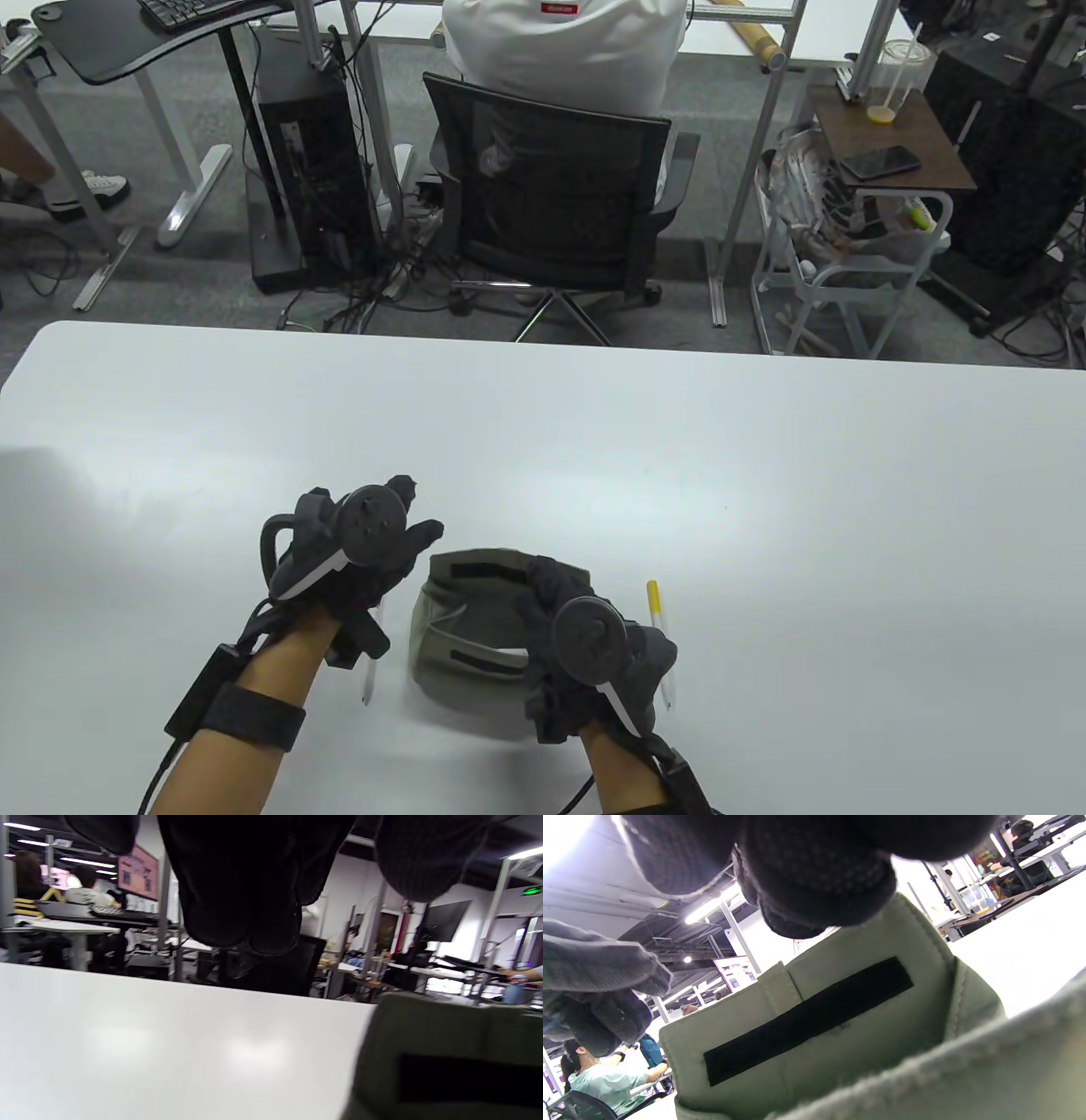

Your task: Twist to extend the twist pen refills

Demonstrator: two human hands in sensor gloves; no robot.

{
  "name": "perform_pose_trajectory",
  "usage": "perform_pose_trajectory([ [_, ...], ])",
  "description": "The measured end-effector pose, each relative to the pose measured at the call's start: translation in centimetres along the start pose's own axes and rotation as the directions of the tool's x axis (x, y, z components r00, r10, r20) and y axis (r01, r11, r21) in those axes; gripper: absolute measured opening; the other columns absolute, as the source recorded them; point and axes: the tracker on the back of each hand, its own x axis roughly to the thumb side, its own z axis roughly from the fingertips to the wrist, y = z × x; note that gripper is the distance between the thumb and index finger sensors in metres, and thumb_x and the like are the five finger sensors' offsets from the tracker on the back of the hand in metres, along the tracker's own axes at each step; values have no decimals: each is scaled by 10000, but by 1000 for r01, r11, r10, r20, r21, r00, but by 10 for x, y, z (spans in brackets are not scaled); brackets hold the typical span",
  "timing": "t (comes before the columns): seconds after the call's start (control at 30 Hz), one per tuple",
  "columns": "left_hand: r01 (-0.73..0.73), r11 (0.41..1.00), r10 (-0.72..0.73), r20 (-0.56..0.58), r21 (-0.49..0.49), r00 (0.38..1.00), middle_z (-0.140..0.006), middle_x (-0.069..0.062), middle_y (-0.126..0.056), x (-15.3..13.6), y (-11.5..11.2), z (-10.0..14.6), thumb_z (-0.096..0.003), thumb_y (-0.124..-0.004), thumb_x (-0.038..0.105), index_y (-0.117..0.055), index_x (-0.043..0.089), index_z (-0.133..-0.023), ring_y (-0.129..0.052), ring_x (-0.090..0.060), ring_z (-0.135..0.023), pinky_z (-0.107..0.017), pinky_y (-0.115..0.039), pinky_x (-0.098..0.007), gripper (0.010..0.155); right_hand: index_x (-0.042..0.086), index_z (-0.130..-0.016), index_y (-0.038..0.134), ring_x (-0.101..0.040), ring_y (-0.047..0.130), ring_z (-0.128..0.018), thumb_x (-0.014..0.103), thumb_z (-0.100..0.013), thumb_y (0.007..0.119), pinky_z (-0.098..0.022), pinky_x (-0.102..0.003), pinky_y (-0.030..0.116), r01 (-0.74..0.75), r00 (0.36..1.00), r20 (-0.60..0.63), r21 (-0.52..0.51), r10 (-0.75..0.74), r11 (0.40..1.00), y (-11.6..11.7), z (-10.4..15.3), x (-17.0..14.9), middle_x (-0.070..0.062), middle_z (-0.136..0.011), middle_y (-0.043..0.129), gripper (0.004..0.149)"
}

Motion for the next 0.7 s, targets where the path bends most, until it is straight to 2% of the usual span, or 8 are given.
perform_pose_trajectory([
  [0.13,63,998,-61,74,-19,995,-877,-128,-953,15,-8,2,-512,-794,563,-726,119,-1058,-950,-372,-753,-677,-470,-783,707,167,-795,872,-114,1002,-237,429,-340,827,-155,-253,861,-11,1000,-11,-20,10,1000,-4,-2,-4,-69,-638,1002,528],
  [0.33,250,950,-239,77,-187,968,-873,-99,-944,23,-37,-9,-479,-854,567,-728,143,-1065,-938,-359,-771,-681,-456,-794,734,190,-767,894,-114,999,-238,419,-322,862,-158,-256,859,-82,996,36,-3,82,997,3,-6,3,-52,-616,1006,501],
  [0.43,239,948,-228,73,-210,971,-802,-60,-973,24,-47,-16,-468,-891,522,-797,158,-1001,-964,-325,-721,-681,-469,-787,653,196,-757,901,-114,999,-238,408,-310,883,-158,-258,859,-155,985,83,19,153,988,13,-8,12,-50,-609,1010,496],
  [0.5,229,957,-219,73,-179,973,-717,-25,-1005,25,-50,-19,-476,-907,450,-864,179,-917,-993,-292,-654,-679,-491,-773,520,201,-750,907,-113,1000,-239,398,-302,895,-157,-257,861,-220,971,111,53,213,974,22,-10,17,-46,-606,1013,489],
  [0.6,239,958,-231,67,-158,971,-655,-3,-1017,26,-53,-21,-476,-906,432,-899,188,-857,-1006,-271,-607,-678,-500,-770,453,206,-746,914,-109,1006,-239,378,-293,910,-157,-252,867,-350,933,138,130,333,928,40,-11,19,-43,-609,1019,484],
  [0.7,248,959,-241,64,-139,968,-636,0,-1019,26,-54,-22,-476,-899,434,-902,177,-847,-1008,-268,-589,-677,-505,-767,451,210,-784,893,-111,1012,-274,372,-284,921,-179,-252,874,-483,874,211,280,437,830,61,-8,15,-47,-678,1002,526],
])
